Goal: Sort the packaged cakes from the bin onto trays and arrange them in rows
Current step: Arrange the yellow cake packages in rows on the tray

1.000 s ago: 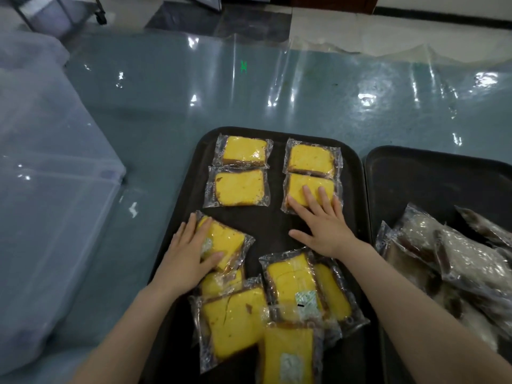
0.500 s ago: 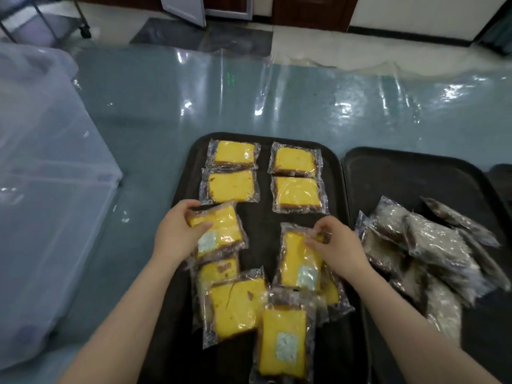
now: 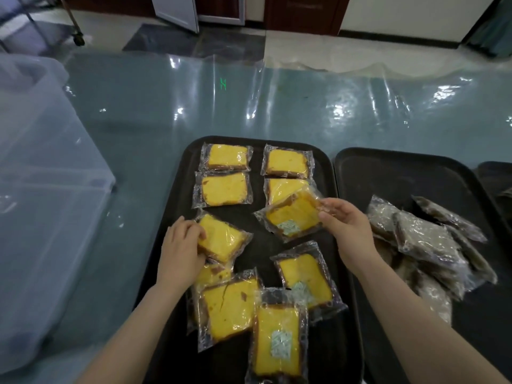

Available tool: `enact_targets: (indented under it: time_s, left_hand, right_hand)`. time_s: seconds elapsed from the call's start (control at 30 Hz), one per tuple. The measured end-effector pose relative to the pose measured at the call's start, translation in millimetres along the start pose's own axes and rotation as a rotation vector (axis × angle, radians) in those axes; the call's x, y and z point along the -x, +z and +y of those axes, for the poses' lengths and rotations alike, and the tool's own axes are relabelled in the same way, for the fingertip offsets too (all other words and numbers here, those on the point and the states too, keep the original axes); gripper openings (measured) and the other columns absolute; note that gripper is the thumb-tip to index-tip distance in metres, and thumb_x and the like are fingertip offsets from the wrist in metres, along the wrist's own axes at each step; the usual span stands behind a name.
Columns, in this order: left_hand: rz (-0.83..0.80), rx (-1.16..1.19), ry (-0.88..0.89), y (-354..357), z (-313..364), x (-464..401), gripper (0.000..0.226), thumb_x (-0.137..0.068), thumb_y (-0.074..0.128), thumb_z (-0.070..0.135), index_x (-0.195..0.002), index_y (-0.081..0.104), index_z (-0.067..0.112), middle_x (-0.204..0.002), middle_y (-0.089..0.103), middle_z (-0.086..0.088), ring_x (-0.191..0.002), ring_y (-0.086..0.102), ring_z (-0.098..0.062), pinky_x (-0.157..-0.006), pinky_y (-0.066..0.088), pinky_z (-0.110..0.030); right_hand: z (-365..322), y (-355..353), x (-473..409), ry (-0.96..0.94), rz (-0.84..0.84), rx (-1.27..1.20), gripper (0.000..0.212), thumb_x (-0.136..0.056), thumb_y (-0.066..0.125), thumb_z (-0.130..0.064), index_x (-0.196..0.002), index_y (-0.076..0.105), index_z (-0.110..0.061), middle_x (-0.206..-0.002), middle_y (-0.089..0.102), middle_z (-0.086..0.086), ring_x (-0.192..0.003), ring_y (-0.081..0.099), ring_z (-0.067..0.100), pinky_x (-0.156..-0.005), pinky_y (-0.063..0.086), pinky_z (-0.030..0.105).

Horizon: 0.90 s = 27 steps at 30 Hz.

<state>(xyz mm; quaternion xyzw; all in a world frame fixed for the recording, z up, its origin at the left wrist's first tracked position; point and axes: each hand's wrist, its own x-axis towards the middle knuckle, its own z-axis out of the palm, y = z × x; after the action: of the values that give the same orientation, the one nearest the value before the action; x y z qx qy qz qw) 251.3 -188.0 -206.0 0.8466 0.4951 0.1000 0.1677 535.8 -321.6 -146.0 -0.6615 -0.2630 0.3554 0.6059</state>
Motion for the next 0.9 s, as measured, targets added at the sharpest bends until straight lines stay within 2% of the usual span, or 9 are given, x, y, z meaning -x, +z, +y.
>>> enact_targets:
  time_s: [0.13, 0.23, 0.3, 0.4, 0.5, 0.63, 0.73, 0.83, 0.9]
  left_hand:
    - [-0.048, 0.055, 0.047, -9, -3, 8, 0.045, -0.077, 0.066, 0.010, -0.115, 0.055, 0.032, -0.137, 0.037, 0.015, -0.144, 0.003, -0.021, -0.113, -0.012, -0.040]
    - [-0.020, 0.173, 0.210, -15, 7, 17, 0.041, -0.081, 0.064, 0.009, -0.114, 0.059, 0.034, -0.134, 0.038, 0.018, -0.142, 0.013, -0.012, -0.114, 0.000, -0.035]
    - [-0.149, 0.209, 0.243, -14, 17, 21, 0.038, -0.089, 0.059, 0.022, -0.124, 0.053, 0.037, -0.140, 0.034, 0.017, -0.141, 0.015, -0.009, -0.114, 0.007, -0.030]
    - [-0.363, 0.044, 0.201, 0, 21, 22, 0.054, -0.095, 0.042, 0.045, -0.144, 0.020, 0.043, -0.152, 0.000, 0.014, -0.143, -0.009, -0.014, -0.115, -0.003, -0.038]
    - [-0.414, -0.051, 0.111, 13, 20, 21, 0.065, -0.094, 0.033, 0.054, -0.142, -0.010, 0.048, -0.151, -0.022, 0.010, -0.137, -0.027, -0.019, -0.110, -0.013, -0.040]
    - [-0.418, -0.106, 0.043, 24, 21, 18, 0.080, -0.091, 0.037, 0.057, -0.135, -0.029, 0.048, -0.146, -0.037, 0.006, -0.132, -0.038, -0.022, -0.106, -0.020, -0.041]
    - [-0.360, 0.013, 0.077, 26, 20, 22, 0.081, -0.091, 0.045, 0.050, -0.138, -0.021, 0.049, -0.150, -0.032, 0.007, -0.134, -0.037, -0.016, -0.109, -0.019, -0.042]
    - [-0.126, 0.225, 0.063, 21, 19, 39, 0.068, -0.089, 0.058, 0.033, -0.143, 0.018, 0.045, -0.158, -0.005, 0.011, -0.142, -0.017, -0.008, -0.114, 0.001, -0.041]
    - [0.053, 0.185, 0.047, 21, 22, 54, 0.054, -0.085, 0.064, 0.027, -0.135, 0.044, 0.034, -0.152, 0.024, 0.006, -0.143, 0.010, -0.015, -0.112, 0.019, -0.038]
  right_hand:
    - [-5, -1, 5, -0.326, 0.180, 0.348, 0.030, -0.084, 0.069, -0.008, -0.095, 0.067, -0.036, -0.090, 0.070, -0.014, -0.088, 0.065, 0.005, -0.075, 0.054, 0.020]
    - [-3, 3, 10, -0.506, 0.205, 0.636, 0.032, -0.081, 0.071, -0.015, -0.103, 0.063, -0.037, -0.096, 0.062, -0.017, -0.089, 0.060, 0.006, -0.074, 0.050, 0.022]
    - [5, 14, 11, -0.339, 0.087, 0.691, 0.035, -0.079, 0.072, -0.030, -0.112, 0.061, -0.038, -0.106, 0.058, -0.016, -0.096, 0.057, 0.007, -0.080, 0.049, 0.022]
    - [29, 33, 24, -0.126, -0.245, 0.723, 0.047, -0.081, 0.065, -0.048, -0.125, 0.059, -0.032, -0.121, 0.055, -0.017, -0.111, 0.052, 0.005, -0.095, 0.049, 0.033]
    - [53, 30, 27, -0.329, -0.141, 0.934, 0.038, -0.089, 0.059, -0.042, -0.123, 0.063, -0.027, -0.127, 0.055, -0.011, -0.123, 0.040, 0.010, -0.104, 0.040, 0.043]
    - [72, 14, 22, -0.182, -0.244, 1.190, 0.049, -0.093, 0.051, -0.044, -0.140, 0.042, -0.036, -0.158, 0.020, -0.008, -0.146, 0.004, 0.018, -0.118, 0.016, 0.047]
    - [78, 11, 28, -0.205, -0.303, 1.239, 0.049, -0.096, 0.042, -0.044, -0.144, 0.033, -0.038, -0.160, 0.013, -0.009, -0.147, -0.001, 0.019, -0.118, 0.014, 0.047]
    - [79, 14, 38, -0.237, -0.320, 1.287, 0.049, -0.097, 0.038, -0.041, -0.145, 0.029, -0.040, -0.159, 0.014, -0.009, -0.147, 0.003, 0.021, -0.115, 0.015, 0.046]
    - [79, 15, 42, -0.236, -0.353, 1.325, 0.051, -0.098, 0.034, -0.038, -0.148, 0.024, -0.038, -0.160, 0.010, -0.008, -0.147, 0.001, 0.022, -0.115, 0.014, 0.045]
